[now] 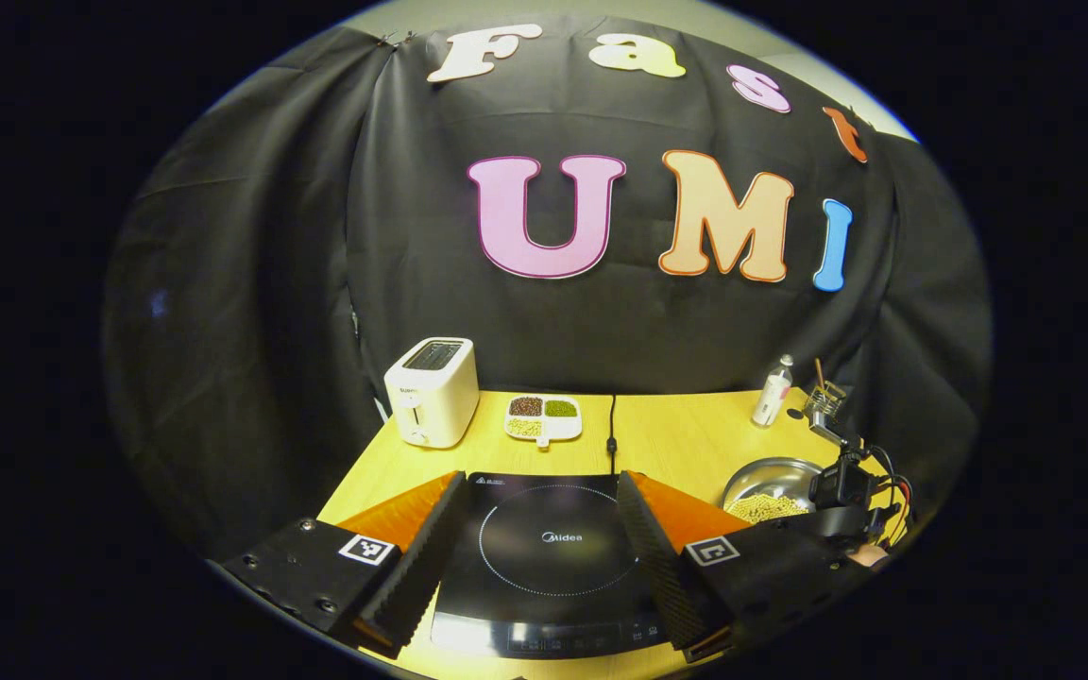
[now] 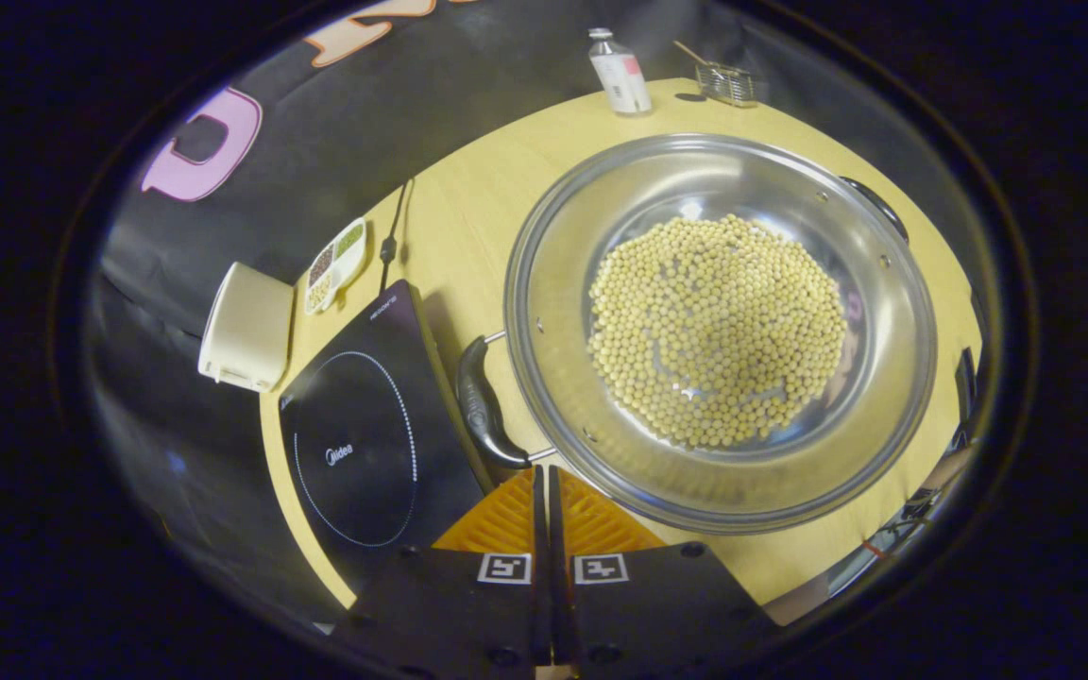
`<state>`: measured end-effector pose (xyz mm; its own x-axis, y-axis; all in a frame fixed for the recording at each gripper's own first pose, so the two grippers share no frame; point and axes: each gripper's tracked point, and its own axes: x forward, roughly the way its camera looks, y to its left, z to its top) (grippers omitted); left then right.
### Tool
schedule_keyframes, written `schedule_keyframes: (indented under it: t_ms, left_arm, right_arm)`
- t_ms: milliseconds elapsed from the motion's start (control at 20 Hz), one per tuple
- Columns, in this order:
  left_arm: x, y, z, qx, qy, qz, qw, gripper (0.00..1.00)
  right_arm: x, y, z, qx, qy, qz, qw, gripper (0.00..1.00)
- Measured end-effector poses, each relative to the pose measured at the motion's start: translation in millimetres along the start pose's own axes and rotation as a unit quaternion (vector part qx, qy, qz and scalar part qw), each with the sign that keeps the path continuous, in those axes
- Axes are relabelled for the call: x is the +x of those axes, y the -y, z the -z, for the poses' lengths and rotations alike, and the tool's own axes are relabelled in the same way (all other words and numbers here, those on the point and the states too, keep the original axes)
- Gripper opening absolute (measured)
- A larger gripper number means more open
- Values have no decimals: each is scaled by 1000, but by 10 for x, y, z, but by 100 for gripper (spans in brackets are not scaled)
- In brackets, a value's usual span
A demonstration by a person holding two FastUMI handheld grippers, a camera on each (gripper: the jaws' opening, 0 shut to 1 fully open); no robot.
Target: First push the handle of the pot to place it horizontally, then grasp the pot with both hands and set it on the induction cooktop.
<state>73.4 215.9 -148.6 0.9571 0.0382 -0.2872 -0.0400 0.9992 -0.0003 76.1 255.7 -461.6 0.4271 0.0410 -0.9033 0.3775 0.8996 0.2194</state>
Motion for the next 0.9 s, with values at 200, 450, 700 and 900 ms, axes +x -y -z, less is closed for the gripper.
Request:
schedule_keyframes:
  t_ms: [200,450,700,900]
  left_arm:
    - [18,8,45,-2,-7,2,1000,96]
    - [55,81,112,-10,-20,14,1000,96]
    - [109,192,316,9,-52,36,998,96]
    - [98,380,461,9,-73,64,995,96]
  right_arm:
    - [-39,-11,5,-19,-4,-10,1000,3]
    - [-242,101,108,-51,-26,-35,998,13]
    - [-571,347,133,-78,-30,-59,995,34]
    - [-791,616,40,-88,-23,-64,994,99]
